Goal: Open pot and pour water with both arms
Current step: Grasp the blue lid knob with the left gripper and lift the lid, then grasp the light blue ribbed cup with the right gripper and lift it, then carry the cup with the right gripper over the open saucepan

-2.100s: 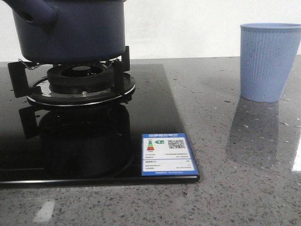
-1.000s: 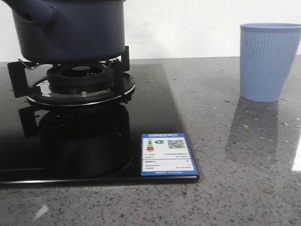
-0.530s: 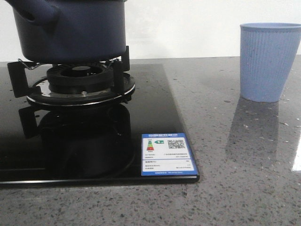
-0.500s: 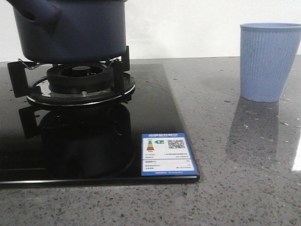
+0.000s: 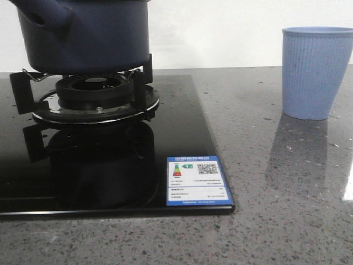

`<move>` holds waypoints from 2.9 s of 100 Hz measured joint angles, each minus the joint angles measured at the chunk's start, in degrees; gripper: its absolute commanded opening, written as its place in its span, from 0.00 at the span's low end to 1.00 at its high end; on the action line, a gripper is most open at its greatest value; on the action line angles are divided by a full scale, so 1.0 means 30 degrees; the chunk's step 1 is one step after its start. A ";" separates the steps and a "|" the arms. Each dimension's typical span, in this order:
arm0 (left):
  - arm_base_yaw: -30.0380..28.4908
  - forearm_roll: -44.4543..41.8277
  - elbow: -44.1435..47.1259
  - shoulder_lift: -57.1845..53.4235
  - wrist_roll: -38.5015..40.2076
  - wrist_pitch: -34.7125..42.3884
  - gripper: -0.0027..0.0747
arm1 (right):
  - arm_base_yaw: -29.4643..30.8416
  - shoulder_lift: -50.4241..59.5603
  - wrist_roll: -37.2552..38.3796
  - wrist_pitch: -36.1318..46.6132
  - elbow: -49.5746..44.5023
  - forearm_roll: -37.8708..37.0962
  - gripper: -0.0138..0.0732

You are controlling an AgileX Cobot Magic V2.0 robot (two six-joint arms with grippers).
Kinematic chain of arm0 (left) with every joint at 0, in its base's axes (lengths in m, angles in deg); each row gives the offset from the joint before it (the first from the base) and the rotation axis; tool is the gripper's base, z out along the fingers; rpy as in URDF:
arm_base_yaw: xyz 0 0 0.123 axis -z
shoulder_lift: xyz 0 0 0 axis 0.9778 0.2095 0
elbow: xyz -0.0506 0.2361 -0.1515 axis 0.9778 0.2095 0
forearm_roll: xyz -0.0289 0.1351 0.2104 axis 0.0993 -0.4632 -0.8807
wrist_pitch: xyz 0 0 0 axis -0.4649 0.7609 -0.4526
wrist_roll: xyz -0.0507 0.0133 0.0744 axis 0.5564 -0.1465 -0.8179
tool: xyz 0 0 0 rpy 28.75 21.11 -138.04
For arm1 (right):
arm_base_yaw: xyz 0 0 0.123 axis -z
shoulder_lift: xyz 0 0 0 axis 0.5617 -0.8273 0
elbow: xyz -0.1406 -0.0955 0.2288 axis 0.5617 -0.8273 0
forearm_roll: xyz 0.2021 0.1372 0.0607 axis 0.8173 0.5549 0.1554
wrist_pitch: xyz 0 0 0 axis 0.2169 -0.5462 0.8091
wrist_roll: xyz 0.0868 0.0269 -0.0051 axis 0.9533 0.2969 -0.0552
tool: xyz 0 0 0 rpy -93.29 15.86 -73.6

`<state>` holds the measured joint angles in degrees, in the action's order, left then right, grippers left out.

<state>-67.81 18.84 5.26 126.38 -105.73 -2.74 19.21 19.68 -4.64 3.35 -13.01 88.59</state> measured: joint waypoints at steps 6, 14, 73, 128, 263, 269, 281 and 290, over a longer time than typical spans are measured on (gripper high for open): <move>0.0000 0.0448 -0.0075 -0.0520 0.0000 0.0048 0.39 | 0.0000 -0.0262 0.0004 0.0918 -0.0572 -0.0445 0.90; 0.0000 0.0962 -0.0142 -0.1332 -0.0036 0.0081 0.39 | 0.0000 -0.0974 -0.0040 0.2115 -0.1394 -0.1061 0.90; 0.0000 0.1374 -0.0153 -0.5520 -0.0036 -0.0659 0.39 | -0.0912 -0.9821 0.0034 0.9951 -0.3574 -0.1614 0.90; 0.0000 0.1374 -0.0153 -0.5520 -0.0069 -0.1303 0.39 | -0.2958 -1.3690 0.1338 1.5329 -0.3574 -0.0637 0.90; 0.0000 0.1259 -0.0153 -0.6251 -0.0069 -0.2079 0.39 | -0.2824 -1.6780 0.3632 2.0190 -0.3316 -0.3293 0.40; 0.0000 0.1259 -0.0153 -0.6627 -0.0069 -0.2045 0.39 | -0.3022 -1.5951 0.3632 1.9552 -0.2695 -0.4095 0.40; 0.0000 0.1259 -0.0153 -0.7375 0.0031 -0.1653 0.39 | -0.3340 -1.5071 0.3675 1.7869 -0.0686 -0.5287 0.40; 0.0000 0.1259 -0.0153 -0.7951 0.0583 -0.1054 0.39 | -0.3557 -1.4982 0.3675 1.6154 0.1279 -0.6085 0.40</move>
<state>-67.81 22.62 4.80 102.53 -103.98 -5.90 8.54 -25.27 6.39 51.81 -9.17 70.34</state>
